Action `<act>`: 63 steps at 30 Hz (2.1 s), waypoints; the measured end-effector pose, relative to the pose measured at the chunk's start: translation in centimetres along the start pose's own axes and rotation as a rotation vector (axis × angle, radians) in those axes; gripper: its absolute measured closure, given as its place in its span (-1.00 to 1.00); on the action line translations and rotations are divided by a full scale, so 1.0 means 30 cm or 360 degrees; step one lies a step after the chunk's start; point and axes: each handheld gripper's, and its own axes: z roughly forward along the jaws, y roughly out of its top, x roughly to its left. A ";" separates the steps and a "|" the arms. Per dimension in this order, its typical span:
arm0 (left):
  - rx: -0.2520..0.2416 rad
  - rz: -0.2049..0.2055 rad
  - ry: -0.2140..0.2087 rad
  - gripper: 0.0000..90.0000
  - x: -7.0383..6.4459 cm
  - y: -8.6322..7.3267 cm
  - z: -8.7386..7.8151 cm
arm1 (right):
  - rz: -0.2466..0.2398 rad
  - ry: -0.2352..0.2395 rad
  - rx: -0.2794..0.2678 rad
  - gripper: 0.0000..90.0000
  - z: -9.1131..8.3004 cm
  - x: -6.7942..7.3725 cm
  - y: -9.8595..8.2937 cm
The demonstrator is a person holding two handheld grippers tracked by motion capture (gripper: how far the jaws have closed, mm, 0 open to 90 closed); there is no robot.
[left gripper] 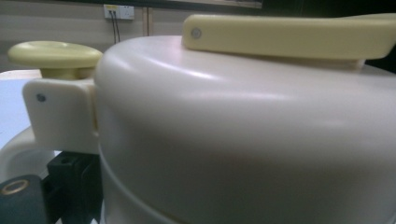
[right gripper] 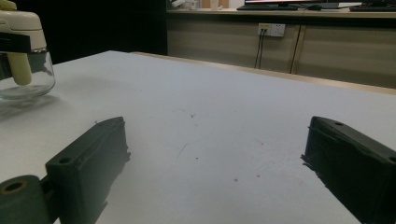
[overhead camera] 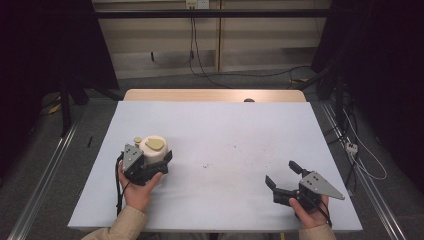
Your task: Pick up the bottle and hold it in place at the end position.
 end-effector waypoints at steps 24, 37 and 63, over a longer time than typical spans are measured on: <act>-0.0014 0.0039 -0.0150 -0.87 -0.044 0.028 0.066 | -0.0003 0.0009 0.0000 -0.89 0.002 0.002 0.000; 0.0011 0.0048 -0.0230 -0.87 -0.066 0.052 0.114 | -0.0007 0.0010 0.0005 -0.89 0.004 0.002 -0.001; 0.0034 0.0093 -0.0332 -0.87 -0.126 0.075 0.192 | -0.0013 0.0017 0.0014 -0.89 0.006 0.002 -0.002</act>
